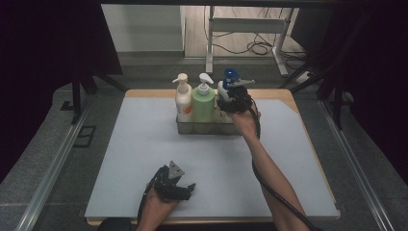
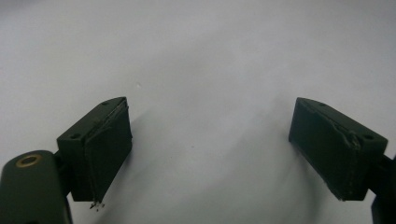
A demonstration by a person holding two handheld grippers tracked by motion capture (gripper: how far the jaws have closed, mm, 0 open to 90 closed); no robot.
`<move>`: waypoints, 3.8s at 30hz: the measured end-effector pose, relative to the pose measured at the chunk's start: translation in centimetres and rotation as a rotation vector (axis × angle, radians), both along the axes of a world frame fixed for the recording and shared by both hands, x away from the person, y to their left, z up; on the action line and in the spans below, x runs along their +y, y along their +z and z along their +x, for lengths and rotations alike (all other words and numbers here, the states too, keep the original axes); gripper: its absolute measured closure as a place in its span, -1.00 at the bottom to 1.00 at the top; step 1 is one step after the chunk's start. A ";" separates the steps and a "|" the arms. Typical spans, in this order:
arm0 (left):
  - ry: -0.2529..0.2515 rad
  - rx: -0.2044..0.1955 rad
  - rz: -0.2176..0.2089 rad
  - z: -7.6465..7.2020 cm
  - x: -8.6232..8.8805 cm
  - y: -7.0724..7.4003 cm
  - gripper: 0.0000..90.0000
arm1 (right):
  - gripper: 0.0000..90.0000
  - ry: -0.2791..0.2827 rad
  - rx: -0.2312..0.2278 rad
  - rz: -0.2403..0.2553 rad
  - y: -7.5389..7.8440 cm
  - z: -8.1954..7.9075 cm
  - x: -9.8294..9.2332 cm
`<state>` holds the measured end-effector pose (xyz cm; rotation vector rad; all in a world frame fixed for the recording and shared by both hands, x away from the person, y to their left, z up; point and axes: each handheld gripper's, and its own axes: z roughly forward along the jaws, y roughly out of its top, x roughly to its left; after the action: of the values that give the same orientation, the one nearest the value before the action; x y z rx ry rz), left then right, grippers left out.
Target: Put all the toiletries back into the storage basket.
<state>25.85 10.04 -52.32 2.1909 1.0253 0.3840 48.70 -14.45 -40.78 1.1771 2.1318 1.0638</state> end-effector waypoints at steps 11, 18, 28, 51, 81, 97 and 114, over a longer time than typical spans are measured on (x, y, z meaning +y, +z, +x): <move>0.000 0.000 0.000 0.0 0.0 0.0 -0.71 | -0.19 0.005 0.005 0.033 -0.2 -0.2 -0.7; 0.000 0.000 0.001 0.0 0.0 0.0 -0.71 | -0.45 0.023 -0.008 0.009 0.0 -0.3 -0.4; 0.000 -0.001 -0.001 0.0 0.0 0.0 -0.71 | -0.65 0.070 -0.007 0.000 0.4 -1.4 -1.1; 0.000 -0.002 0.000 0.0 0.0 0.0 -0.71 | -0.24 0.107 0.130 0.021 -1.5 -3.9 -7.3; 0.000 -0.001 0.001 0.0 0.0 0.0 -0.71 | 0.99 0.016 0.205 -0.039 -4.0 0.7 -5.2; 0.001 0.000 -0.001 0.0 0.0 0.0 -0.71 | 0.92 0.016 0.246 -0.041 -5.2 1.1 -4.8; 0.001 0.000 -0.001 0.0 0.0 0.0 -0.71 | 0.90 0.053 0.266 -0.059 -5.7 0.8 -3.6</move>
<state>25.83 10.02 -52.32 2.1898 1.0263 0.3838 49.48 -18.04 -46.53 1.3016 2.3908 0.9014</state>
